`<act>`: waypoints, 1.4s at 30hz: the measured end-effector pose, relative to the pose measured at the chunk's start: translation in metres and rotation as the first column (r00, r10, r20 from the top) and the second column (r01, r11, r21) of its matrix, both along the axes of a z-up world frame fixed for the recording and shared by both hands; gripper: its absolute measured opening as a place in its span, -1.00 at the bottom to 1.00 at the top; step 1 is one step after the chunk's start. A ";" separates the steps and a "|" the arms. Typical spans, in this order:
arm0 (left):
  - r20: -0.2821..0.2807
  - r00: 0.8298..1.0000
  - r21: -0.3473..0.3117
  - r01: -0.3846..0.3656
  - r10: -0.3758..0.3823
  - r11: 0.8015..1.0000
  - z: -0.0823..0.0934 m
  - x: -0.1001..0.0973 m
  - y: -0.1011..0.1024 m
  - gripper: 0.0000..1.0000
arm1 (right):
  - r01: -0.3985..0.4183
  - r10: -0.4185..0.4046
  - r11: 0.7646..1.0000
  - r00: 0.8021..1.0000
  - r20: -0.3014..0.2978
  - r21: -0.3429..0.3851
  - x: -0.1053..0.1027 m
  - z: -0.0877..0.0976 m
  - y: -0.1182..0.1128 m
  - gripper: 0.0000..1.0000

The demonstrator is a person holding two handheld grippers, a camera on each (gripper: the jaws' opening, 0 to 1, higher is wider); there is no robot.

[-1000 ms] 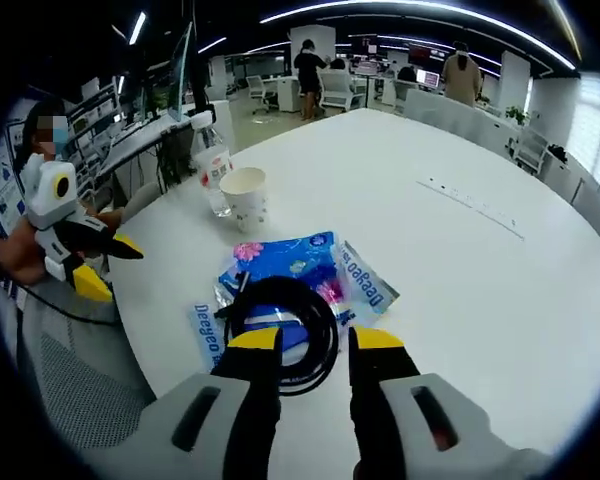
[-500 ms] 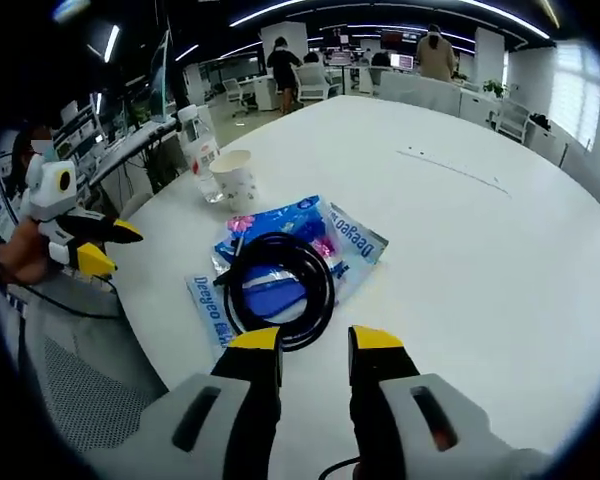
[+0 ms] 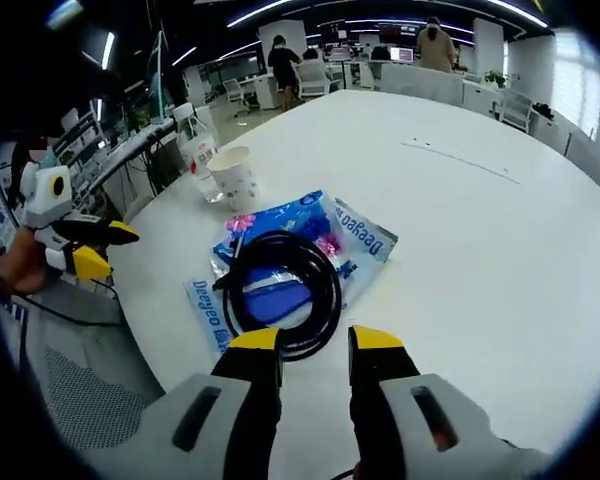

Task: Arrange the tabletop items into an orderly group along one side of the table until the central work area is clear of visible clutter.

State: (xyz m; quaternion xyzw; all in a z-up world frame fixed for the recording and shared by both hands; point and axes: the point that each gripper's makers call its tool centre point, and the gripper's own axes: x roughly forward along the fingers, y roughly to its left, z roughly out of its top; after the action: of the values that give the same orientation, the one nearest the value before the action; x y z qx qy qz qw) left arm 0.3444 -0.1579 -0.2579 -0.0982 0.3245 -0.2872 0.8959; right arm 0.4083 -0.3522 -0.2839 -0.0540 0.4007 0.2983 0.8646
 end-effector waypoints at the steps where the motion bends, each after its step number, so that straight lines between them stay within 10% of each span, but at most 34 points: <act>1: 0.000 1.000 0.000 -0.003 0.003 1.000 0.000 0.000 0.001 -0.01 | 0.004 -0.004 1.000 1.000 -0.002 0.009 0.002 0.000 0.002 -0.52; 24: 0.010 1.000 0.006 -0.029 0.029 1.000 0.002 0.002 0.006 -0.02 | -0.043 0.041 0.999 0.998 -0.048 -0.031 0.040 -0.031 0.030 -0.45; 31: 0.015 0.999 0.007 -0.034 0.034 0.999 0.003 0.002 0.008 -0.03 | -0.054 0.043 0.990 0.995 -0.088 -0.133 0.038 -0.048 0.014 -0.75; 42: 0.018 0.999 0.010 -0.031 0.031 0.999 0.003 0.003 0.008 -0.03 | -0.007 0.002 0.995 0.998 -0.056 -0.096 0.035 -0.032 0.012 -0.85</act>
State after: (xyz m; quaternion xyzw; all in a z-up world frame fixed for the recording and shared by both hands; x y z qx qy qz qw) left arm 0.3471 -0.1498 -0.2546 -0.0962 0.3162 -0.2726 0.9036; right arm 0.4428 -0.3400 -0.3159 -0.0882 0.4383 0.2819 0.8489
